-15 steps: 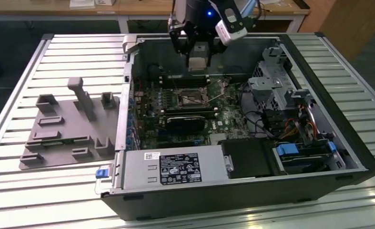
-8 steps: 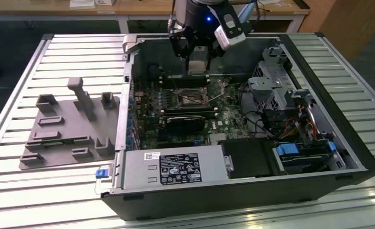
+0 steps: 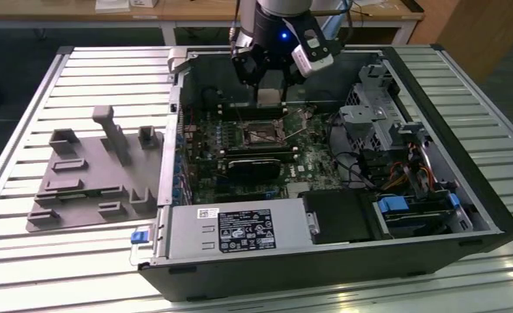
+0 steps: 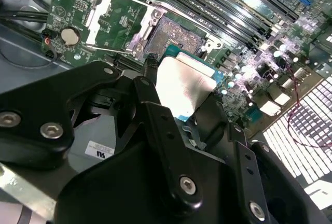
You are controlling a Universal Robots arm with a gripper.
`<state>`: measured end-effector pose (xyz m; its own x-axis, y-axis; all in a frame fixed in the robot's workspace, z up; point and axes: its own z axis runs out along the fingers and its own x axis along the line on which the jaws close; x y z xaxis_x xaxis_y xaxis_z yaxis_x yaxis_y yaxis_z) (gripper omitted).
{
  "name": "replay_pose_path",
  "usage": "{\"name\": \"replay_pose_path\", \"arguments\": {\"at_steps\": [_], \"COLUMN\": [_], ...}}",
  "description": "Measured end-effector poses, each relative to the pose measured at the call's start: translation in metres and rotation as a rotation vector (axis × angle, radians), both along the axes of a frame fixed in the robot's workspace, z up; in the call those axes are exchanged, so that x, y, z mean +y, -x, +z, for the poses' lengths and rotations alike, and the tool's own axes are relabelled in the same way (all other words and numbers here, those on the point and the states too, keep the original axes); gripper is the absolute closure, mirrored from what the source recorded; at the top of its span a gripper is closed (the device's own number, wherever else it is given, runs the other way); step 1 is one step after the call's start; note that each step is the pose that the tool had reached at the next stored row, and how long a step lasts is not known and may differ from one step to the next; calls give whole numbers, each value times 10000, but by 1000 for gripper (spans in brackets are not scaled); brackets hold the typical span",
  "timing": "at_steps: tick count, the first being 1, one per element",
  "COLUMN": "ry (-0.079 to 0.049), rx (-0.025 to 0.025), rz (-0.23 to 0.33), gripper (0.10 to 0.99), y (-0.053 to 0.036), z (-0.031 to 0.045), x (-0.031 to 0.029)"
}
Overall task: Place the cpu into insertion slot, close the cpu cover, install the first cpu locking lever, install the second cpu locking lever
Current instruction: 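Place the cpu into insertion slot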
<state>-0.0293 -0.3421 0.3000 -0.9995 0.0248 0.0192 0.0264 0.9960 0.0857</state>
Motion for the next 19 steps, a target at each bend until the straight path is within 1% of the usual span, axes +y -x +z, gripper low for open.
{"name": "replay_pose_path", "arguments": {"at_steps": [8, 11, 19], "ry": [0, 0, 0], "rx": [-1, -1, -1], "rz": [-106, -557, -2008], "gripper": [549, 549, 549], "y": [0, 0, 0], "z": [-120, -141, -191], "x": [0, 0, 0]}}
